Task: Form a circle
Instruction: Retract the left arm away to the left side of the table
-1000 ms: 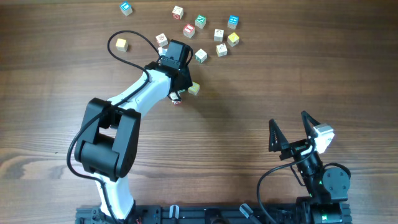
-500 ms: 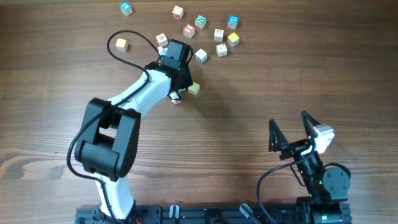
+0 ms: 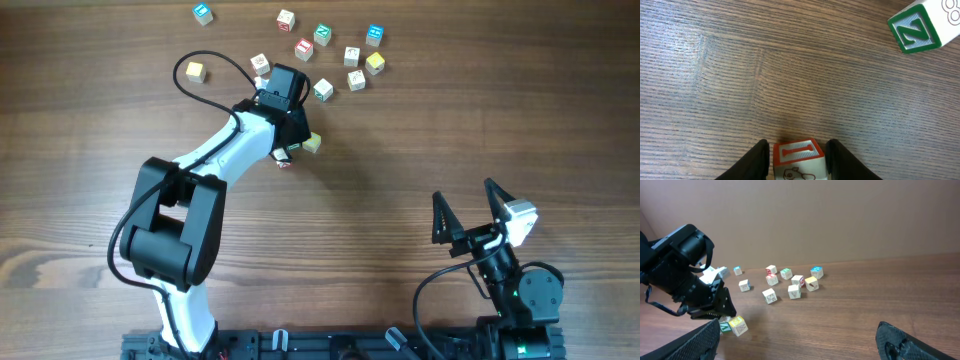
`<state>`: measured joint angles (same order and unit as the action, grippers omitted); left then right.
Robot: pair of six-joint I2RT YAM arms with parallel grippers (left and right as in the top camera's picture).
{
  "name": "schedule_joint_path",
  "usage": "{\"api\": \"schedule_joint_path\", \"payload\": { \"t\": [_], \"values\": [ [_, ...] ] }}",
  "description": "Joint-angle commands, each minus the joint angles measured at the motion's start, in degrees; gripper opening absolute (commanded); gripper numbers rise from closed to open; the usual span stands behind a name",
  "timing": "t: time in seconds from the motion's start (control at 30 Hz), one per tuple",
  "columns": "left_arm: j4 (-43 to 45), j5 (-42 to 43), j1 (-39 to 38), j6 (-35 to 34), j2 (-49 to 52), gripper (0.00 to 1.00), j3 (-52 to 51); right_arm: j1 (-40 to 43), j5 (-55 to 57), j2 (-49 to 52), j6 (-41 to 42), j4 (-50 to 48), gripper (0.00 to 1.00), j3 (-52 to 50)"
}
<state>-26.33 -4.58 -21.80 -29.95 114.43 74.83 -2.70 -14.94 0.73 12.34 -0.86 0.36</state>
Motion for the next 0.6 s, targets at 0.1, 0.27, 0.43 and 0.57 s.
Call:
{"api": "schedule_joint_path", "payload": {
  "t": [0.1, 0.27, 0.43, 0.57],
  "values": [
    [0.0, 0.5, -0.2, -0.7, 0.7, 0.35, -0.7, -0.3, 0.5, -0.5, -0.3, -0.3, 1.00, -0.1],
    [0.0, 0.5, -0.2, -0.7, 0.7, 0.33, -0.7, -0.3, 0.5, -0.5, -0.3, -0.3, 1.00, -0.1],
    [0.0, 0.5, -0.2, -0.8, 0.7, 0.33, -0.7, -0.3, 0.5, -0.5, -0.3, -0.3, 1.00, -0.1],
    [0.0, 0.5, -0.2, -0.7, 0.7, 0.44, -0.7, -0.3, 0.5, -0.5, -0.3, -0.3, 1.00, -0.1]
  ]
}}
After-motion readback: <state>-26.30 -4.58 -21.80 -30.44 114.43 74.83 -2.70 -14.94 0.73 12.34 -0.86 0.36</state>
